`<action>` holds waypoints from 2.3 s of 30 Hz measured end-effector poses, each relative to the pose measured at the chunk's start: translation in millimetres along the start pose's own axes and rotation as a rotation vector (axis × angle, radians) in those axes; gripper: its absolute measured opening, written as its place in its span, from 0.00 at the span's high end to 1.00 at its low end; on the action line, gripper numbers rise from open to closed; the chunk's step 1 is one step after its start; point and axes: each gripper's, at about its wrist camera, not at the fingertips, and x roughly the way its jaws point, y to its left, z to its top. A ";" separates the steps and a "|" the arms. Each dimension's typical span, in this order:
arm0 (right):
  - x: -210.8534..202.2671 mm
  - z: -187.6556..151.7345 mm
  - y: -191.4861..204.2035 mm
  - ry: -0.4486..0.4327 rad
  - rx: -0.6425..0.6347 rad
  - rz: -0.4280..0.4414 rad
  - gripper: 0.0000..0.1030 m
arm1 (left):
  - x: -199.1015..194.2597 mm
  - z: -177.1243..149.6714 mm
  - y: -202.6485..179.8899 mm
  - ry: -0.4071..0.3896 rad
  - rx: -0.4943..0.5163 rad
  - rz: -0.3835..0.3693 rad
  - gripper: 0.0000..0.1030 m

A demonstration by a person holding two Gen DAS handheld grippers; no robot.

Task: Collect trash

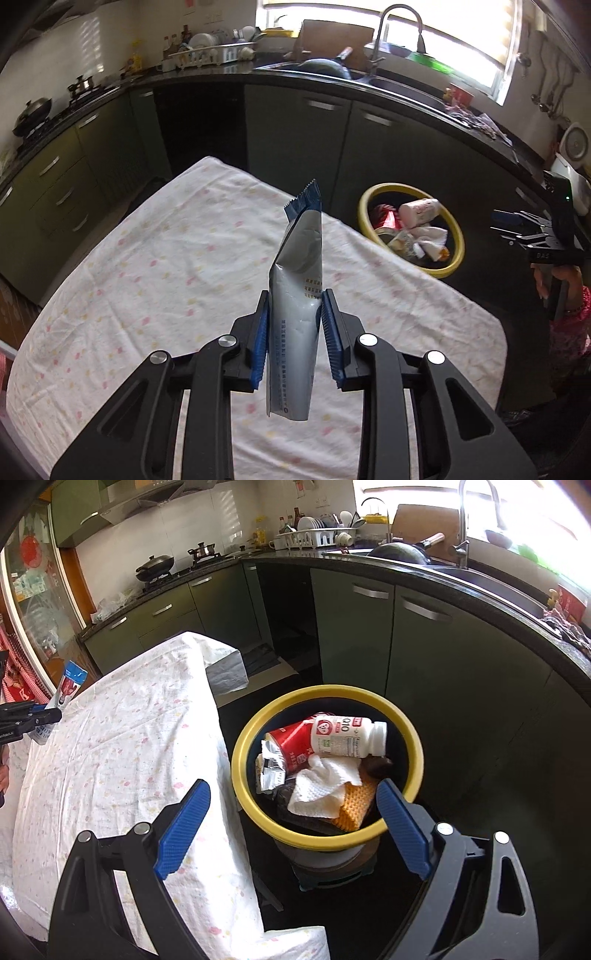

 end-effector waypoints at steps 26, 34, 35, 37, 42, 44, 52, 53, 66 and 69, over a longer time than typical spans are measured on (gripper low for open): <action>-20.9 -53.8 -90.4 0.022 0.167 -0.006 0.16 | 223.7 129.7 -181.9 0.202 -0.129 -0.112 0.70; -28.0 -56.4 -91.1 0.009 0.177 0.003 0.16 | 224.4 122.6 -182.2 0.179 -0.189 -0.066 0.19; -29.2 -57.3 -91.1 0.008 0.178 0.004 0.16 | 219.3 120.5 -181.4 0.167 -0.184 -0.064 0.15; -31.3 -59.2 -89.4 0.005 0.178 0.008 0.16 | 201.5 112.0 -177.0 0.132 -0.171 -0.051 0.10; -36.1 -61.9 -75.2 0.000 0.157 0.040 0.11 | 146.5 83.9 -168.0 0.037 -0.171 0.031 0.05; -38.7 -61.8 -65.3 -0.007 0.138 0.051 0.10 | 117.1 66.9 -161.4 -0.017 -0.189 0.068 0.05; -51.1 -55.8 -10.6 -0.064 0.021 0.101 0.07 | -29.3 -28.9 -140.5 -0.259 -0.252 0.453 0.05; -52.7 -53.8 -2.1 -0.072 -0.001 0.104 0.07 | -46.1 -42.5 -137.0 -0.262 -0.266 0.502 0.05; -115.2 -50.0 83.9 -0.214 -0.192 0.104 0.07 | -235.6 -213.6 -106.1 -0.426 -0.569 0.820 0.05; -129.8 -55.4 88.5 -0.229 -0.204 0.086 0.07 | -250.3 -237.5 -108.8 -0.459 -0.603 0.812 0.05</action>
